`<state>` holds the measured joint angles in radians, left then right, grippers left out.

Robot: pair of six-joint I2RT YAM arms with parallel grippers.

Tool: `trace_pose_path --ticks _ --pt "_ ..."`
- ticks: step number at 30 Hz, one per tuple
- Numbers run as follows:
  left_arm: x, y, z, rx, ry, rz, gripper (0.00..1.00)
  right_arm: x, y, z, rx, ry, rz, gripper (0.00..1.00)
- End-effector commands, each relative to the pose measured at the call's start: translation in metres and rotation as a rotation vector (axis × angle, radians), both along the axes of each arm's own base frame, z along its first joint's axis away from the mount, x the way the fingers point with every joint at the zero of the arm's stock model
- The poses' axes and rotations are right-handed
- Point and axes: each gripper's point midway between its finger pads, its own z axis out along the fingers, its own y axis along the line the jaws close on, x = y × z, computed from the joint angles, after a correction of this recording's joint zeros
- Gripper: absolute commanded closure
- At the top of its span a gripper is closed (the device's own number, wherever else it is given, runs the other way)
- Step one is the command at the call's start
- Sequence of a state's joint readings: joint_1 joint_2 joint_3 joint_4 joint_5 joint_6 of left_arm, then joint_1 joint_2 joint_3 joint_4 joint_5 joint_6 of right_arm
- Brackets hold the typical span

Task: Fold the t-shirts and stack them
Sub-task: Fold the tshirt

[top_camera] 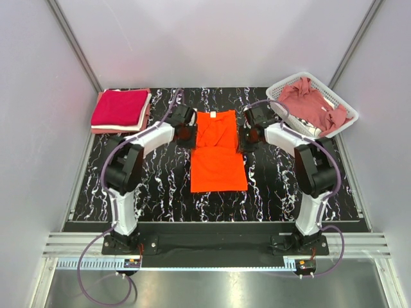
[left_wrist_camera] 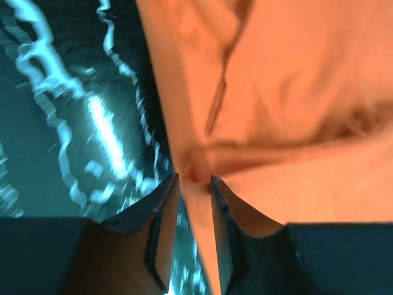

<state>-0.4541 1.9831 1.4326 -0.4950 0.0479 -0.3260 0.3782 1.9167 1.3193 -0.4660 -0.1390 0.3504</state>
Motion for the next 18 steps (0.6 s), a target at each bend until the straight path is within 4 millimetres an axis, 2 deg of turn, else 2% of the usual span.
trace_pose_path --ticks 1,2,3,4,5,6,8,9,11,12,14,18 --pt "-0.016 0.012 0.072 -0.037 -0.116 -0.028 0.66 -0.007 -0.003 0.055 0.056 -0.062 -0.058 0.67" --pt "-0.026 0.014 0.088 -0.068 -0.142 -0.032 0.65 -0.02 -0.008 0.055 0.061 -0.037 -0.088 0.61" --pt "-0.047 0.016 0.072 -0.085 -0.099 -0.05 0.64 -0.027 -0.013 0.054 0.053 -0.03 -0.111 0.59" --pt "-0.058 0.016 0.069 -0.11 -0.091 -0.056 0.64 -0.035 -0.016 0.053 0.054 -0.021 -0.128 0.56" --pt "-0.069 0.015 0.078 -0.156 -0.11 -0.056 0.63 -0.051 -0.022 0.05 0.062 -0.004 -0.153 0.53" --pt "-0.09 0.015 0.057 -0.188 -0.067 -0.073 0.62 -0.059 -0.021 0.048 0.08 0.009 -0.151 0.48" --pt "-0.111 0.015 0.054 -0.244 -0.062 -0.079 0.6 -0.08 -0.026 0.043 0.093 0.028 -0.159 0.46" --pt "-0.128 0.017 0.038 -0.264 -0.023 -0.091 0.59 -0.087 -0.027 0.042 0.101 0.03 -0.156 0.44" --pt "-0.143 0.014 0.038 -0.326 -0.021 -0.092 0.58 -0.102 -0.032 0.039 0.107 0.033 -0.164 0.43" --pt "-0.155 0.009 0.031 -0.379 -0.007 -0.114 0.56 -0.107 -0.032 0.037 0.116 0.041 -0.165 0.43" --pt "-0.162 0.006 0.032 -0.432 -0.01 -0.095 0.55 -0.117 -0.032 0.034 0.15 0.042 -0.193 0.4" --pt "-0.17 0.008 0.015 -0.439 0.003 -0.057 0.51 -0.128 -0.025 0.029 0.248 0.055 -0.252 0.37"
